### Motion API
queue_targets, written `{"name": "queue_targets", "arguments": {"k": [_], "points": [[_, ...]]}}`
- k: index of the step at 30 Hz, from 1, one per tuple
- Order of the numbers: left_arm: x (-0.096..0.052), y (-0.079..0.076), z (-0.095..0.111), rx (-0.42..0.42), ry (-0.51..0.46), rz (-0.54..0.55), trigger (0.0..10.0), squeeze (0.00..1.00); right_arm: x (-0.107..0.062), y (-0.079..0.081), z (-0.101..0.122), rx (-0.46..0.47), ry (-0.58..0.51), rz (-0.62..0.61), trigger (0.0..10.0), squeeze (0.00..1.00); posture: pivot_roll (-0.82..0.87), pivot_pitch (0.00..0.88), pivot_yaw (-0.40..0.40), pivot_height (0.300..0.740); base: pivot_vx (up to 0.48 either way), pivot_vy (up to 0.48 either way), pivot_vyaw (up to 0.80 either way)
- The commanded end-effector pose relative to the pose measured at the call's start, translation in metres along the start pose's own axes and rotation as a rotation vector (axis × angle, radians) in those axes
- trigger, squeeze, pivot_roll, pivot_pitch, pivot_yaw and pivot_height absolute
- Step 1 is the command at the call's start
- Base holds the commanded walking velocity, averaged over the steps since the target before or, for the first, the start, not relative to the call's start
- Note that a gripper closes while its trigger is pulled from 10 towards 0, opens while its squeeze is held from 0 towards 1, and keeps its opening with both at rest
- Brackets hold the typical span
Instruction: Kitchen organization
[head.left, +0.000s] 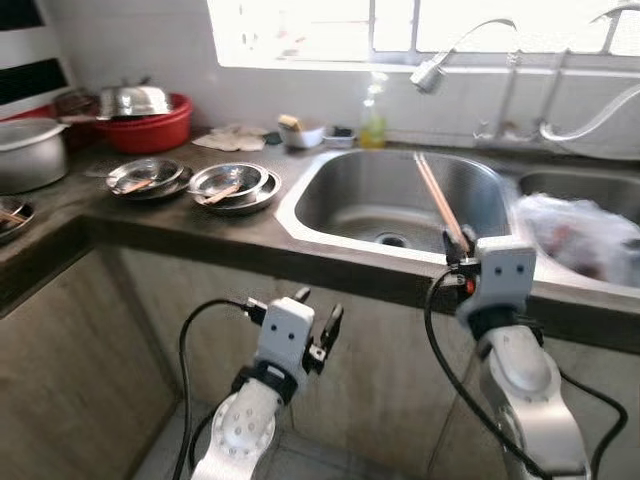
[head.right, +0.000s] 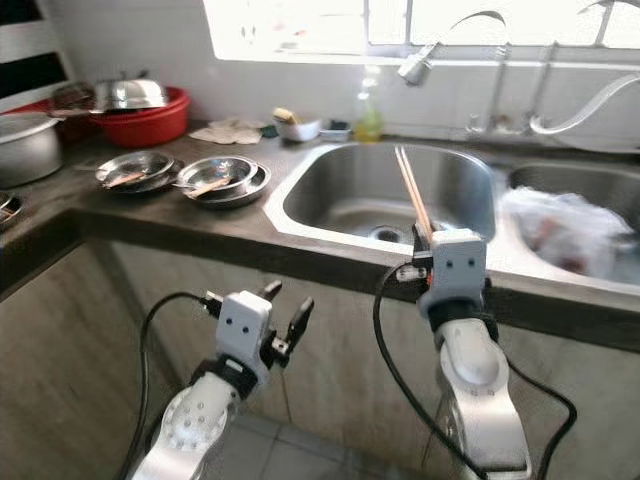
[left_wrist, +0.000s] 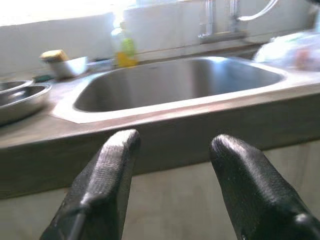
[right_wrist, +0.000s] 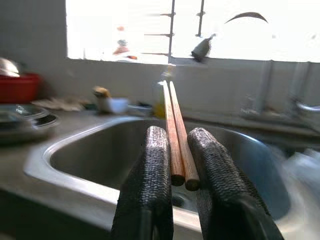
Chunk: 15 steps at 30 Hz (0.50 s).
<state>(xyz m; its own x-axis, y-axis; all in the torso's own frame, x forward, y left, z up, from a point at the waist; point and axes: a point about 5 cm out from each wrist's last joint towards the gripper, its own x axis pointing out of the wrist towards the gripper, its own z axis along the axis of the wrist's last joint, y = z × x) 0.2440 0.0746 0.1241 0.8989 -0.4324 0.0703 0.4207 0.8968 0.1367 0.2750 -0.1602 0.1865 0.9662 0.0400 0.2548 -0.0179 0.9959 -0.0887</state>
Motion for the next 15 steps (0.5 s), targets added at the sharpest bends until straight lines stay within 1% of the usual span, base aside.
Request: {"name": "queue_targets", "arguments": {"k": [1, 7, 10, 15], "points": [[0.0001, 0.0046, 0.0024, 0.016, -0.008, 0.017, 10.0, 0.00, 0.0020, 0.0016, -0.0005, 0.006, 0.010, 0.012, 10.0, 0.00, 0.02, 0.000, -0.014, 0.740, 0.398, 0.000, 0.00], [0.0005, 0.0065, 0.0022, 0.011, -0.006, 0.025, 10.0, 0.00, 0.0020, -0.0003, -0.0021, 0.002, 0.019, 0.013, 10.0, 0.00, 0.01, 0.000, -0.010, 0.740, 0.402, 0.000, 0.00], [0.0014, 0.0052, 0.0019, 0.007, -0.005, 0.018, 10.0, 0.00, 0.0040, -0.0020, -0.0037, -0.026, 0.037, 0.029, 10.0, 0.00, 0.01, 0.000, -0.009, 0.740, 0.406, 0.000, 0.00], [0.0018, 0.0047, 0.0014, 0.005, -0.004, 0.016, 10.0, 0.00, 0.0081, -0.0031, -0.0042, -0.037, 0.050, 0.047, 10.0, 0.00, 0.01, 0.000, -0.007, 0.740, 0.406, 0.000, 0.00]]}}
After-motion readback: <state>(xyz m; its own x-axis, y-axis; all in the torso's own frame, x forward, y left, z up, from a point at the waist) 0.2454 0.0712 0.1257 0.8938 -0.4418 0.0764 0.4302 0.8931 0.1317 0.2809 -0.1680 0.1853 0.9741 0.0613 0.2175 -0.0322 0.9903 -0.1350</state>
